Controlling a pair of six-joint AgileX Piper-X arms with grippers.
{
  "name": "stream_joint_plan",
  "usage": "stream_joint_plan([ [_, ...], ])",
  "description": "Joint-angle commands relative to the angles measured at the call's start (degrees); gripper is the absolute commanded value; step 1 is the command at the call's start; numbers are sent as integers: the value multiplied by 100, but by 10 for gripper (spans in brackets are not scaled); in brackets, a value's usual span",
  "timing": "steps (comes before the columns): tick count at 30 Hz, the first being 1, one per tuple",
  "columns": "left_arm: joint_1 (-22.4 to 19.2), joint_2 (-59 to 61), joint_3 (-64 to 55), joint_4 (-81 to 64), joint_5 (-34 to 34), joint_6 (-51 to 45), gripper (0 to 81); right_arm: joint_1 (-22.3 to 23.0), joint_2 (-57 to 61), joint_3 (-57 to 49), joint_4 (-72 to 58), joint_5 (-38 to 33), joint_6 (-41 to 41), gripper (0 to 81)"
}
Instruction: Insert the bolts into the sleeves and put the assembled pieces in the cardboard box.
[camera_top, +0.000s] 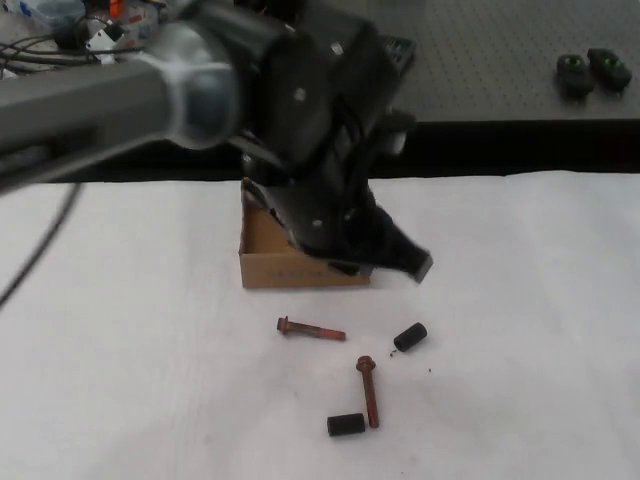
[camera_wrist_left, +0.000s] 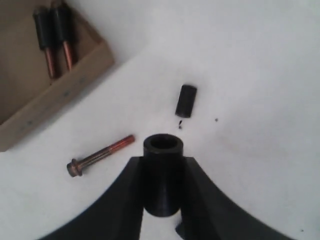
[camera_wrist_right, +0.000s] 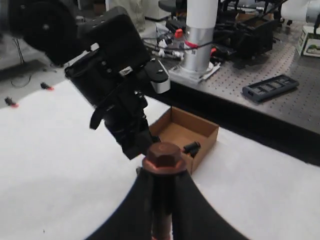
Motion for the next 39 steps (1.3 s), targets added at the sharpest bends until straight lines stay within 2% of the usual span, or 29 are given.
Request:
stream_joint_plan([
  [1,17,-770,876,-767,477,-187,6,-45,69,278,-891,-347,396,20],
  [10,17,-3346,4126,-3715,1528,-610,6,-28,1222,623,-2620,-1875,784,20],
  [13,17,-4149,4977,-4538,2012,-608,6,7,1864,623,-3440,-2798,1219,20],
  [15,17,-4618,5479,-4949,2125,-571,6,160,2256,623,-4123,-3064,1506,20],
  [21,17,-5239,6448,-6182,2745,-254,6,1204,3136,623,-5617,-3007,1723,20],
  [24,17,-5242,6626,-6716,2838,-254,6,1726,3489,623,-5766,-2705,1760,20],
  [27,17,-5242,6662,-6973,2858,-254,6,2050,3719,623,-5943,-2536,1760,20],
  [30,17,-5242,6662,-7075,2858,-254,6,2172,3841,623,-6073,-2515,1747,20],
  [39,17,-5242,6662,-7309,3041,-254,6,2148,3885,623,-6084,-2515,1723,20],
])
